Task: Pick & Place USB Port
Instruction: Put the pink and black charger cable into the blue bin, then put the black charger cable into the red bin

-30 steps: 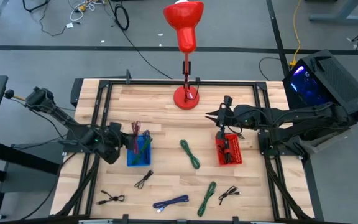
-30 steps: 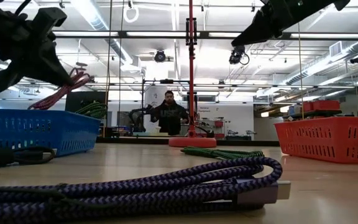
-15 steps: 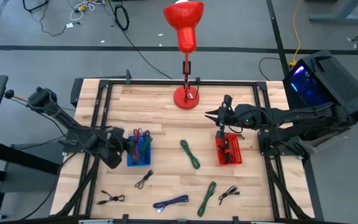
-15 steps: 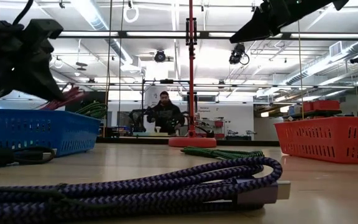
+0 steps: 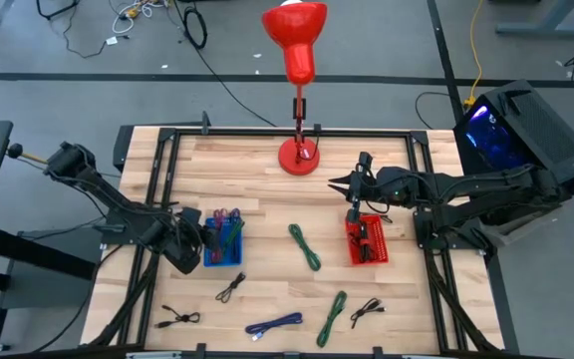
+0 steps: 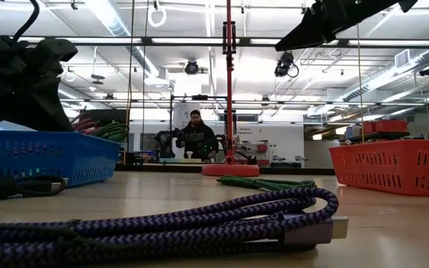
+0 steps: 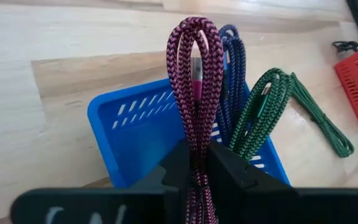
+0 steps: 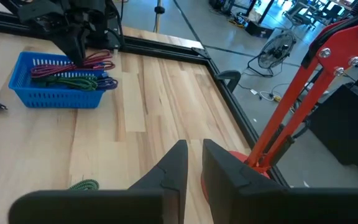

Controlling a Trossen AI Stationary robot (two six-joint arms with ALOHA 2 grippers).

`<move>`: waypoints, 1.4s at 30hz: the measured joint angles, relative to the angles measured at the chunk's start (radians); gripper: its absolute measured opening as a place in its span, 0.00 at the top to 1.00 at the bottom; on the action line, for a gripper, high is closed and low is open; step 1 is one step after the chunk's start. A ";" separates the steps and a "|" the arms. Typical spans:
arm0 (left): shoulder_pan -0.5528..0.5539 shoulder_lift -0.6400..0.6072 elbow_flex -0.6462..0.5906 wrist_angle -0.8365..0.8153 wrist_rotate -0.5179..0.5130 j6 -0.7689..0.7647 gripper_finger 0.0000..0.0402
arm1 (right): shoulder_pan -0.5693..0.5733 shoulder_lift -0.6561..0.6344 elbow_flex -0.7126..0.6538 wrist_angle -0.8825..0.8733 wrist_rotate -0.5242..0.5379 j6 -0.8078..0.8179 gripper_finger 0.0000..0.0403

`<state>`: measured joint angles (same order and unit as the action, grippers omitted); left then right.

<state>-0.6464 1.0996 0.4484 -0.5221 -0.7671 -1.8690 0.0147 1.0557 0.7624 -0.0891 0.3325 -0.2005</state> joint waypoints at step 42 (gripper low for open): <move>-0.010 0.053 0.285 -0.209 0.974 0.579 0.77 | 0.000 0.000 0.000 0.056 -0.003 0.089 0.87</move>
<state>-0.6562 1.1521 0.7330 -0.7310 0.2071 -1.2900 0.0147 1.0561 0.7628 -0.0330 0.3292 -0.1113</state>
